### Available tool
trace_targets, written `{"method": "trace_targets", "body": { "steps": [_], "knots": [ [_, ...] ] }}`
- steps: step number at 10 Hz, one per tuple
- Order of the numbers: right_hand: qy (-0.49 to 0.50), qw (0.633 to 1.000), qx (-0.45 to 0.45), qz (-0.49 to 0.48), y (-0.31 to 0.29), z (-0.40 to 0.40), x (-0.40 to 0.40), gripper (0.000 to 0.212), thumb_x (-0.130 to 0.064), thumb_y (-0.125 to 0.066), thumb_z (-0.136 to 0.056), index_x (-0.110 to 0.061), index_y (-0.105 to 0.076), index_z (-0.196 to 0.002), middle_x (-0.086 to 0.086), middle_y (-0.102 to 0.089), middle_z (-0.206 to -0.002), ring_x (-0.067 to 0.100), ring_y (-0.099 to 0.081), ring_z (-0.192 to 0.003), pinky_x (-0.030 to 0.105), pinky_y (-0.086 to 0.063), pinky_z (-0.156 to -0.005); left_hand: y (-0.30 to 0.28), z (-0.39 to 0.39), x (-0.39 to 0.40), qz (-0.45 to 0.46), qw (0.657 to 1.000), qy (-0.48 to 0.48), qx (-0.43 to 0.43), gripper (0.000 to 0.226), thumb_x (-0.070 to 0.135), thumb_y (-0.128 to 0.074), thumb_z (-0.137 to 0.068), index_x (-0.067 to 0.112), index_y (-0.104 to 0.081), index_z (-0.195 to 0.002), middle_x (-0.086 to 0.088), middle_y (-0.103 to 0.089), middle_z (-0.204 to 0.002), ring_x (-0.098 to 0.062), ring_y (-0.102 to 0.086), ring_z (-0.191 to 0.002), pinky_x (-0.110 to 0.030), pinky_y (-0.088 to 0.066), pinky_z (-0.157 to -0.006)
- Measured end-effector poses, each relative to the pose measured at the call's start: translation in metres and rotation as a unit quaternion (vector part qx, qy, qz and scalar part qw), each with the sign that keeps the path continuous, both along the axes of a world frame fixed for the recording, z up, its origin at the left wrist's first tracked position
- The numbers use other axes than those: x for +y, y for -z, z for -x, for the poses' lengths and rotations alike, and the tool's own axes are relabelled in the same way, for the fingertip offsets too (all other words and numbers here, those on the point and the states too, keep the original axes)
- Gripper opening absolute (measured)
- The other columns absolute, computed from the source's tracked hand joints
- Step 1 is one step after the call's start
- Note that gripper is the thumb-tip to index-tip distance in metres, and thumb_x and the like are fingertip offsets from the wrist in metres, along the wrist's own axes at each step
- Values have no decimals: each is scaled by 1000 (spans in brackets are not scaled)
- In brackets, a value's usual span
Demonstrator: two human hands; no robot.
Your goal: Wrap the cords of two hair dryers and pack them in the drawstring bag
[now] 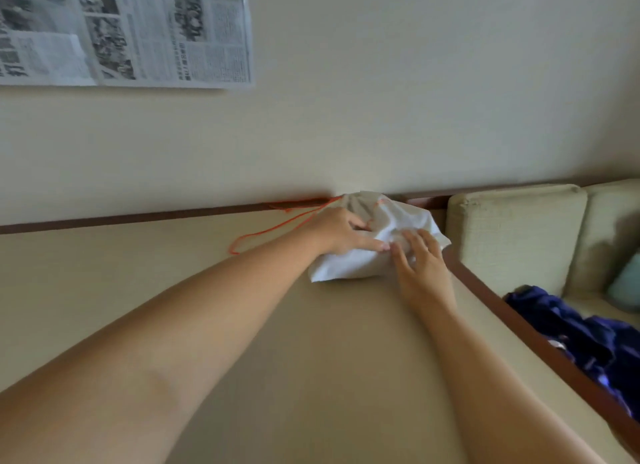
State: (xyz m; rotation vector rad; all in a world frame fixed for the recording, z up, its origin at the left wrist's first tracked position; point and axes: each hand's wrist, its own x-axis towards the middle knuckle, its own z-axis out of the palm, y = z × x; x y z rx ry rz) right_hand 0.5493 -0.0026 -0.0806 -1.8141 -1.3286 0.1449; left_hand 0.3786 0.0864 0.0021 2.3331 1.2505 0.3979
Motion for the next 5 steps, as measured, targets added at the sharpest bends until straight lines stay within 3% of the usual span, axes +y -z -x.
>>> {"method": "trace_targets", "body": {
  "steps": [1,2,3,4,5],
  "knots": [
    [7,1000,20,18,3,-19,14,54,-55,-51,-99,-36,-42,-149,-7,-21,-166,22,-60,-119,35,-41,-86,6,-17,14,-39,998,-36,-13,93,88,-69,-64,30,-67,-136,5,-63,-143,-19,-58,-130,-31,-45,-100],
    [-21,1000,10,8,-2,-16,16,54,-53,-52,-96,-37,-42,-147,-8,-21,-165,20,-61,-110,35,-41,-85,19,-8,10,-46,995,-72,-49,91,87,-69,-66,29,-66,-136,1,-61,-147,-22,-58,-132,-28,-45,-93],
    [-79,996,-7,31,-5,0,9,58,-56,-51,-93,-37,-43,-148,-5,-20,-166,24,-53,-126,36,-40,-95,29,16,-14,-53,992,-90,-66,82,87,-64,-68,29,-67,-125,2,-66,-131,-23,-63,-119,-35,-53,-93],
    [-95,991,-61,66,-12,28,3,63,-54,-53,-97,-40,-33,-155,-1,-10,-170,29,-29,-149,42,-34,-113,19,60,-27,-120,982,-125,-72,77,86,-59,-74,36,-61,-132,7,-61,-140,-22,-56,-130,-42,-51,-99],
    [-163,981,-98,-35,-58,86,-44,60,-50,-61,-95,-42,-41,-151,-1,-40,-160,21,-39,-145,45,-42,-114,30,147,-82,-265,938,-163,-149,60,64,-64,-86,41,-55,-140,14,-62,-137,-19,-55,-130,-40,-49,-101]
  ]
}}
